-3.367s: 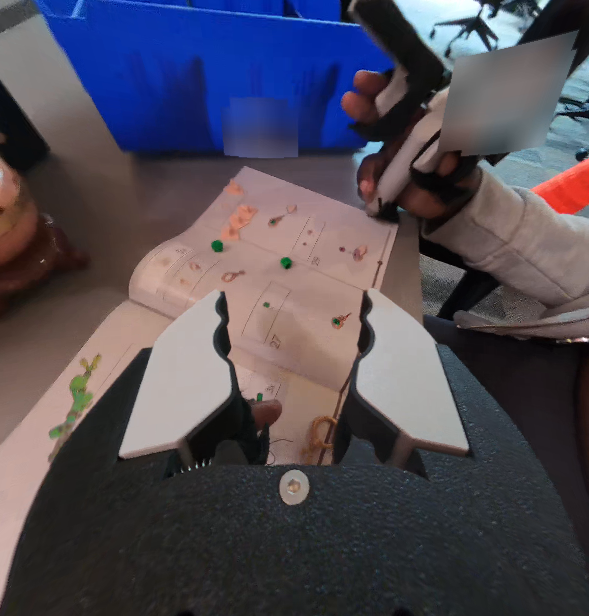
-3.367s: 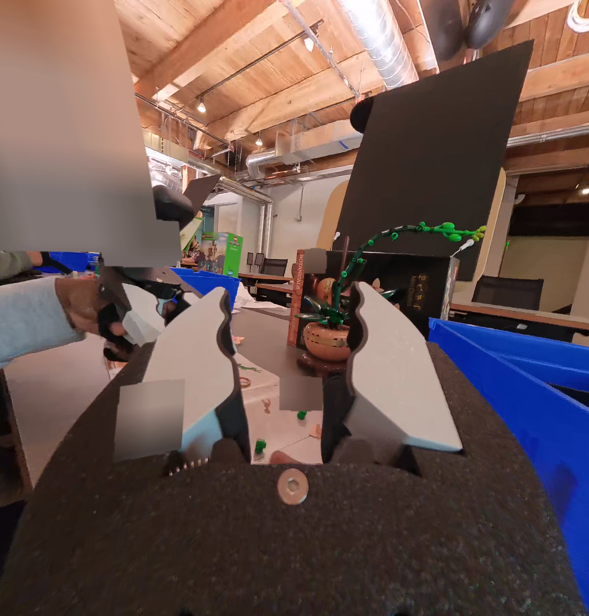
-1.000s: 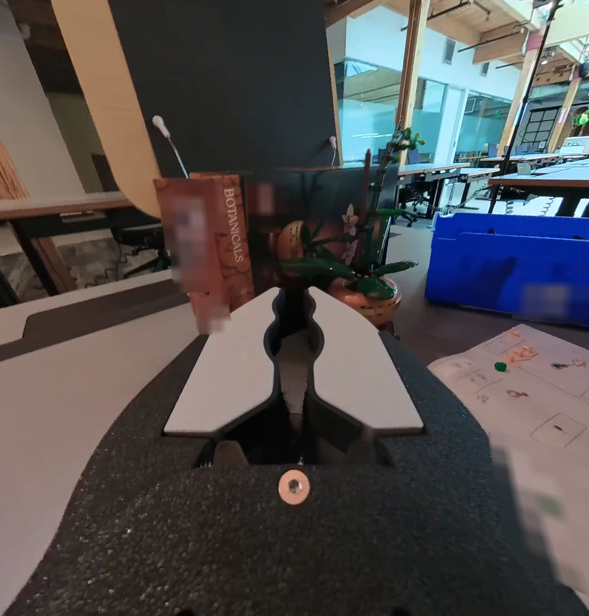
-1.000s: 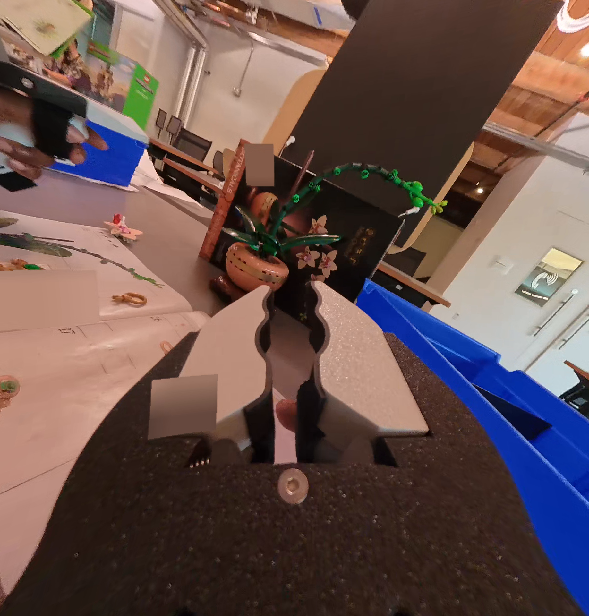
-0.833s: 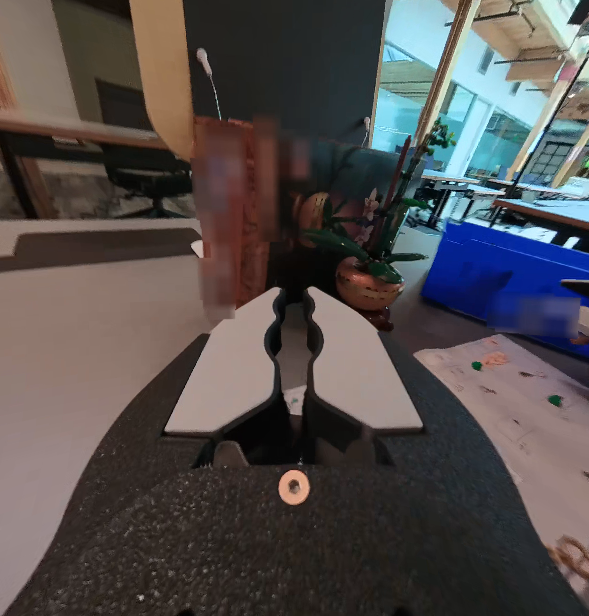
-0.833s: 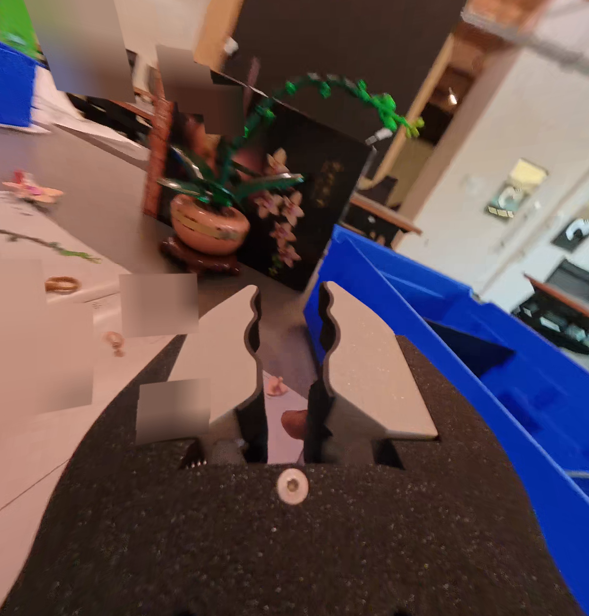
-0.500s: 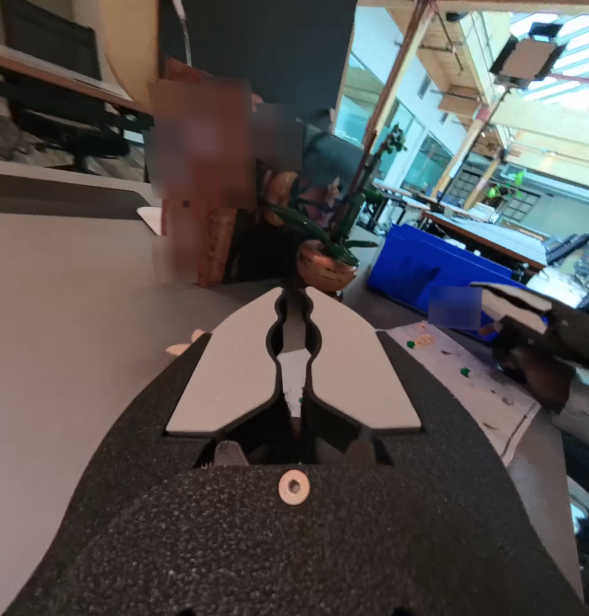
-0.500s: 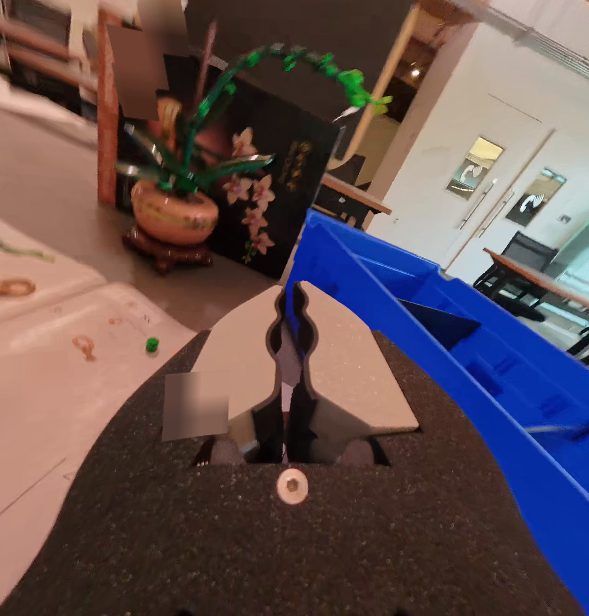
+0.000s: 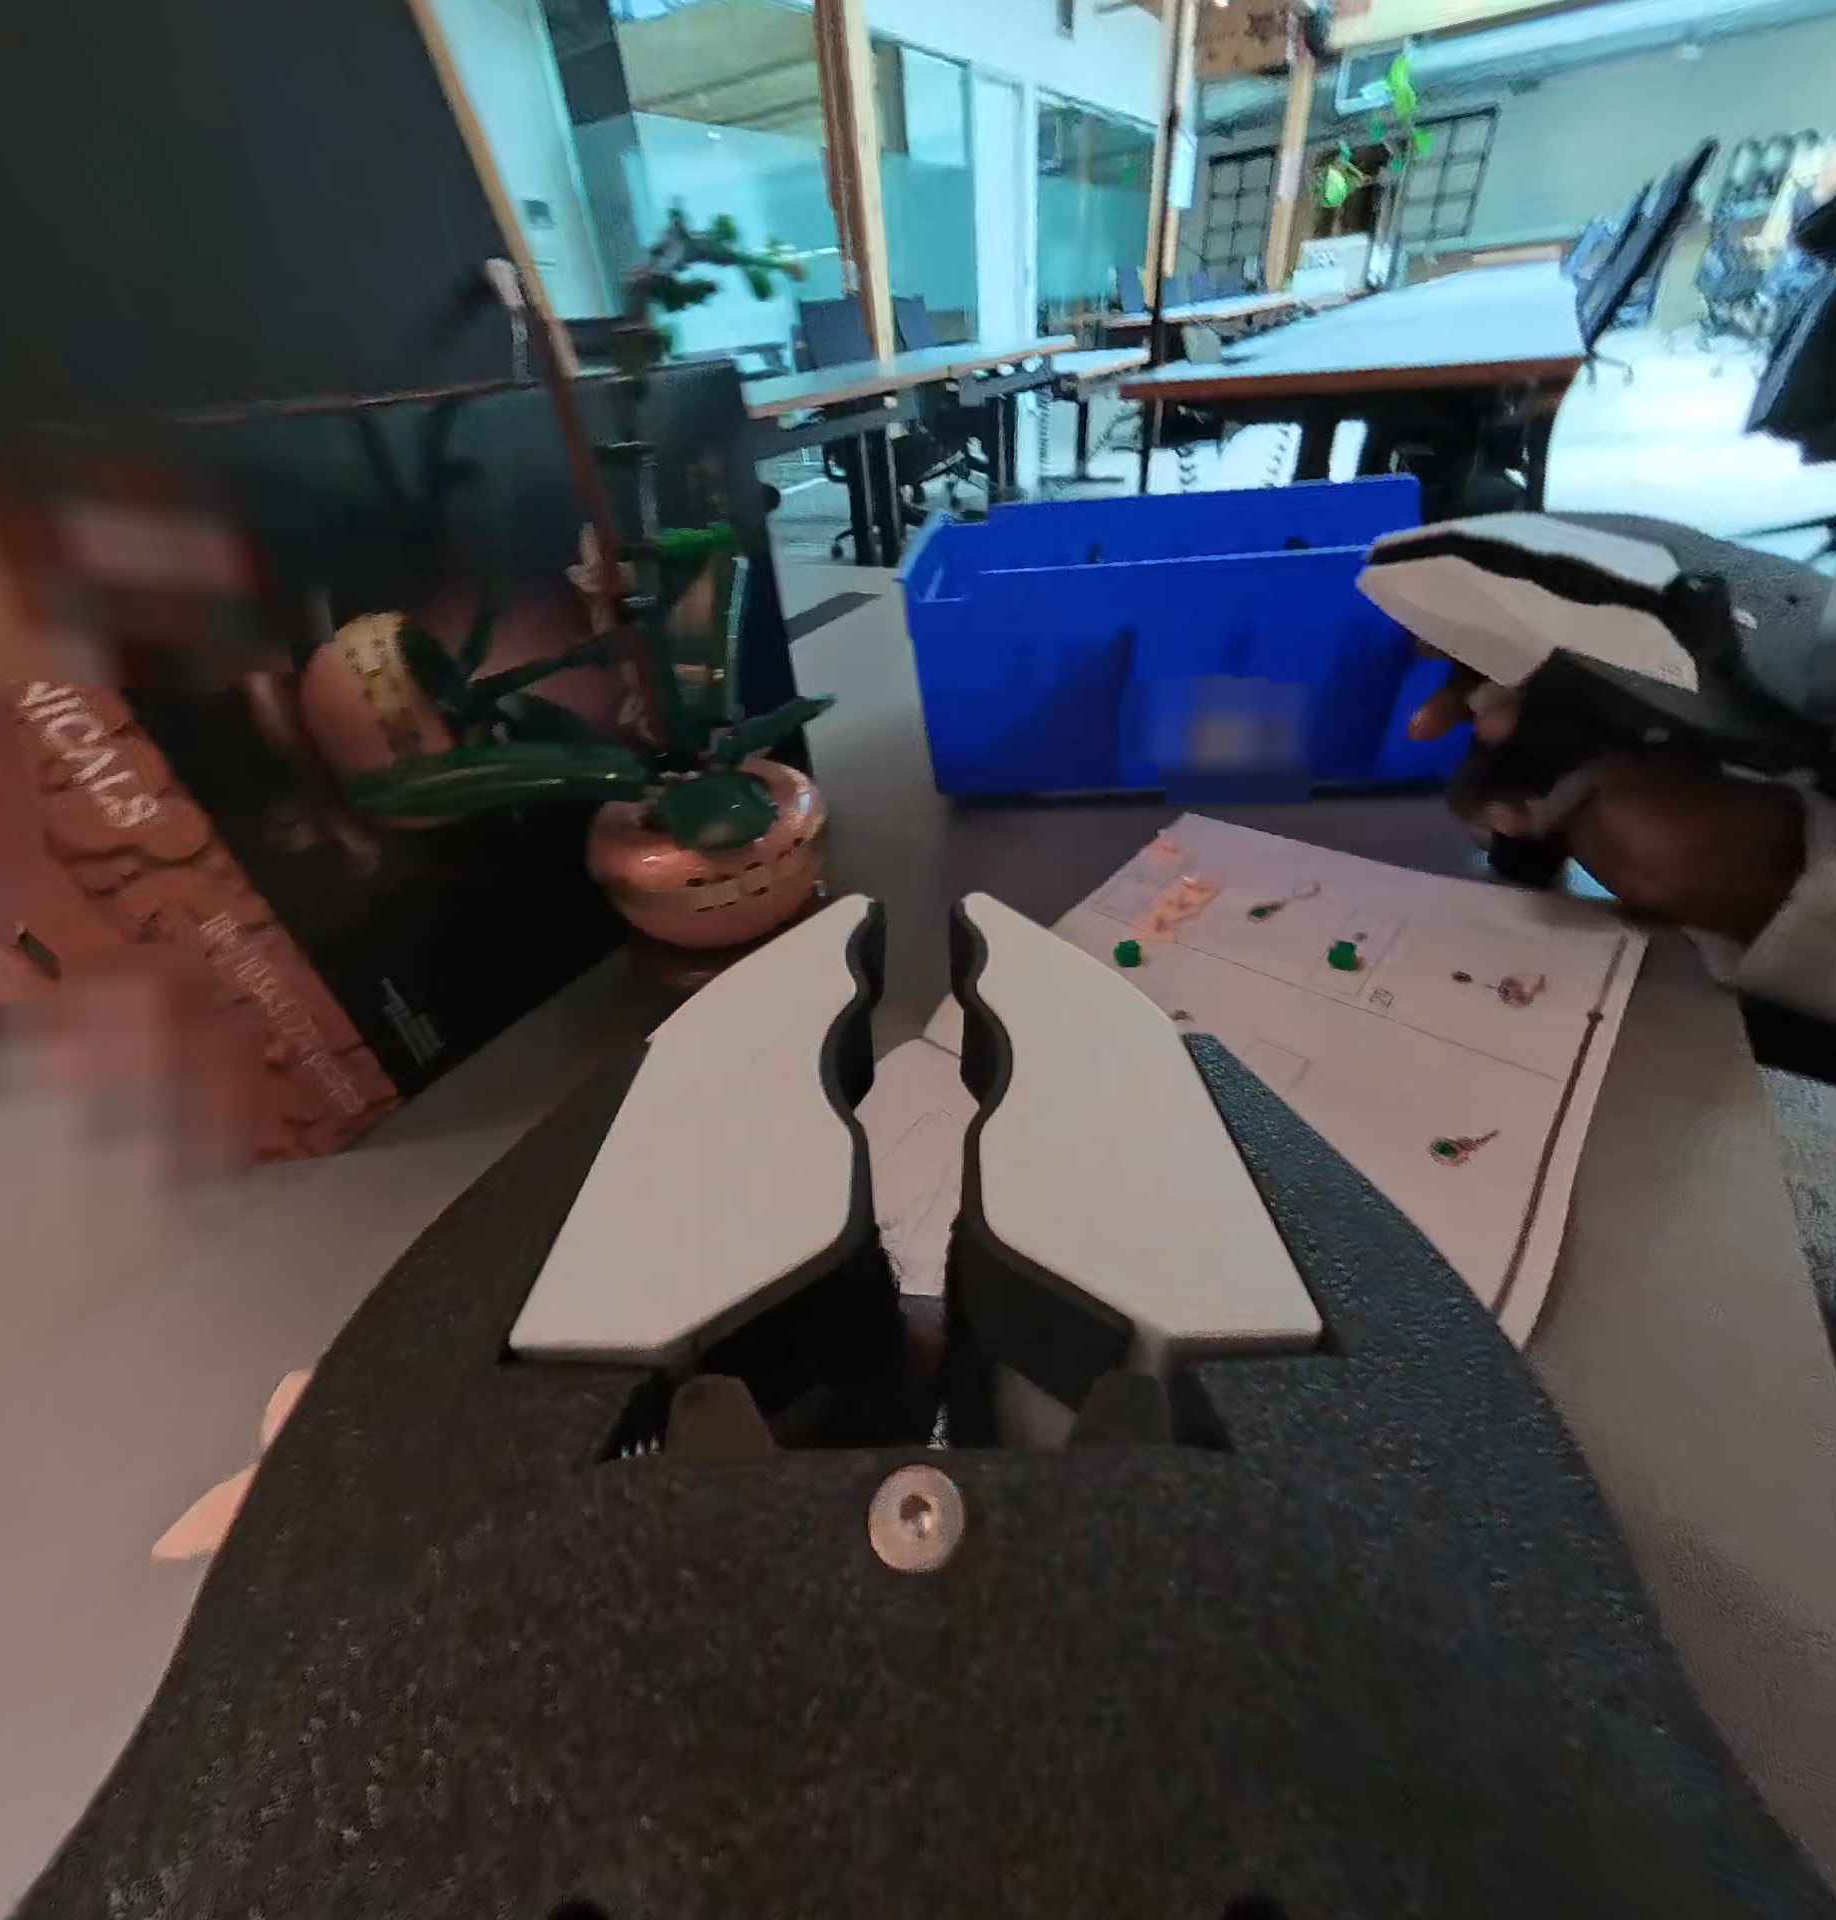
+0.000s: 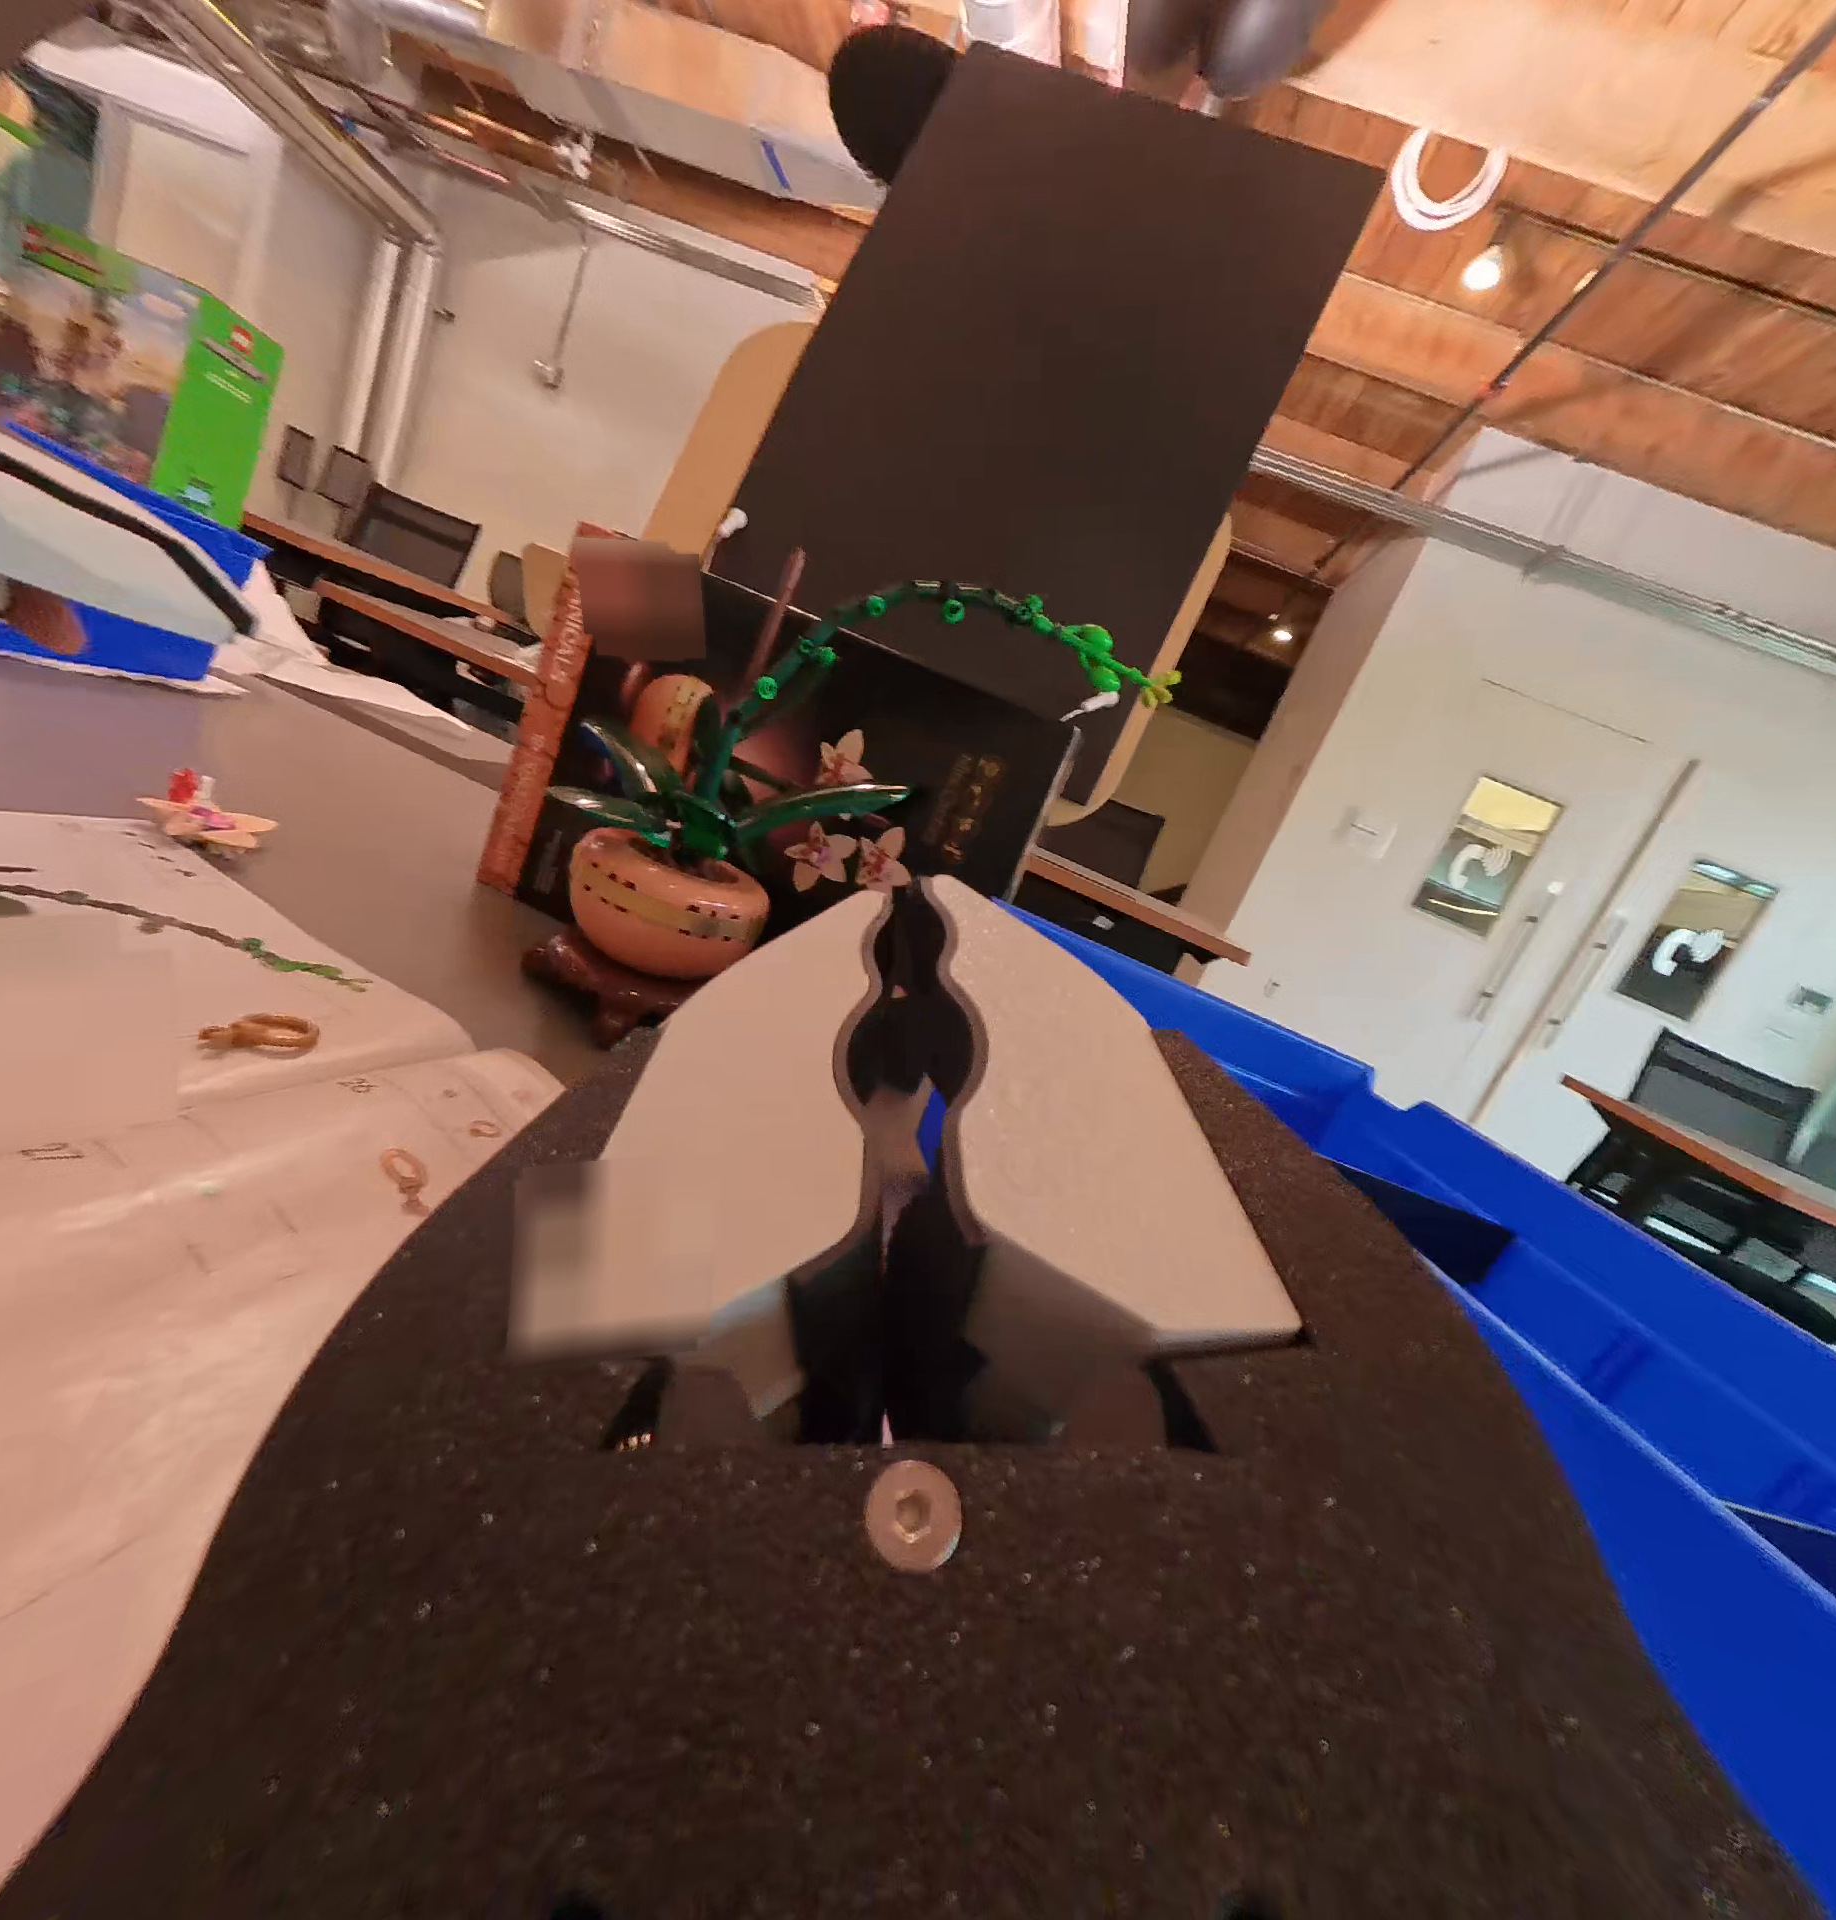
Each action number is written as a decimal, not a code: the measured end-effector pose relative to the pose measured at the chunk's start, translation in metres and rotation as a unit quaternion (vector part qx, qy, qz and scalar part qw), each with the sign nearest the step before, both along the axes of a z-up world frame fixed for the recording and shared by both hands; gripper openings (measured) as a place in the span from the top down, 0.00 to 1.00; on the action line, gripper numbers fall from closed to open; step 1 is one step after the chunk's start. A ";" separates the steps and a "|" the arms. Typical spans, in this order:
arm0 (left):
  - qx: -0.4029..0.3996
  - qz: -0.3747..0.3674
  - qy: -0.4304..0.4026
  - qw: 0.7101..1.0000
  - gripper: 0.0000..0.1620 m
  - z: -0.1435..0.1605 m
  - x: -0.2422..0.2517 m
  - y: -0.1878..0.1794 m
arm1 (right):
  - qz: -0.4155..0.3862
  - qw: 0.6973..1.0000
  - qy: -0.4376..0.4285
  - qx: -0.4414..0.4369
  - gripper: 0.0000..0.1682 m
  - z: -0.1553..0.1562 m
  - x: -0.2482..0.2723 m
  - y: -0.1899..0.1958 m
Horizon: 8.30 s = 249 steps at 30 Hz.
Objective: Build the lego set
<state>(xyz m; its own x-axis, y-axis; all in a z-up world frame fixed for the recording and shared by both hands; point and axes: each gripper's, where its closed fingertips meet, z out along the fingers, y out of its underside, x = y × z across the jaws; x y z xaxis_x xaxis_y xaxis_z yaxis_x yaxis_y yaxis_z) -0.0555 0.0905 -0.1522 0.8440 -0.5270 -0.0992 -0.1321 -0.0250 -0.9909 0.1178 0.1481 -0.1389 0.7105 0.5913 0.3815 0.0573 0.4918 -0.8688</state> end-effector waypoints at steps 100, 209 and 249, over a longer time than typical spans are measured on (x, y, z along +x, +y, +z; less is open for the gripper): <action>-0.219 -0.006 0.148 0.965 0.86 -0.083 0.024 -0.022 | 0.419 0.601 -0.671 -0.113 0.82 -0.097 -0.154 -0.053; -0.250 -0.208 0.203 0.924 0.95 -0.107 0.110 -0.038 | 0.503 0.379 -0.744 0.223 0.84 -0.102 0.013 -0.056; -0.242 -0.205 0.208 0.925 0.95 -0.107 0.110 -0.038 | 0.436 0.436 -0.780 0.111 0.89 -0.098 -0.005 -0.044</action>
<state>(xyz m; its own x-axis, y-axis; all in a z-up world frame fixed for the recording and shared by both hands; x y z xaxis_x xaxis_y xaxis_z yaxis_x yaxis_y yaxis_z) 0.0546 0.0525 -0.2587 0.5044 -0.8626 -0.0399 -0.5968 -0.3148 -0.7380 0.1124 0.1038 -0.2368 -0.9723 0.2033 0.1157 0.2007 0.9791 -0.0333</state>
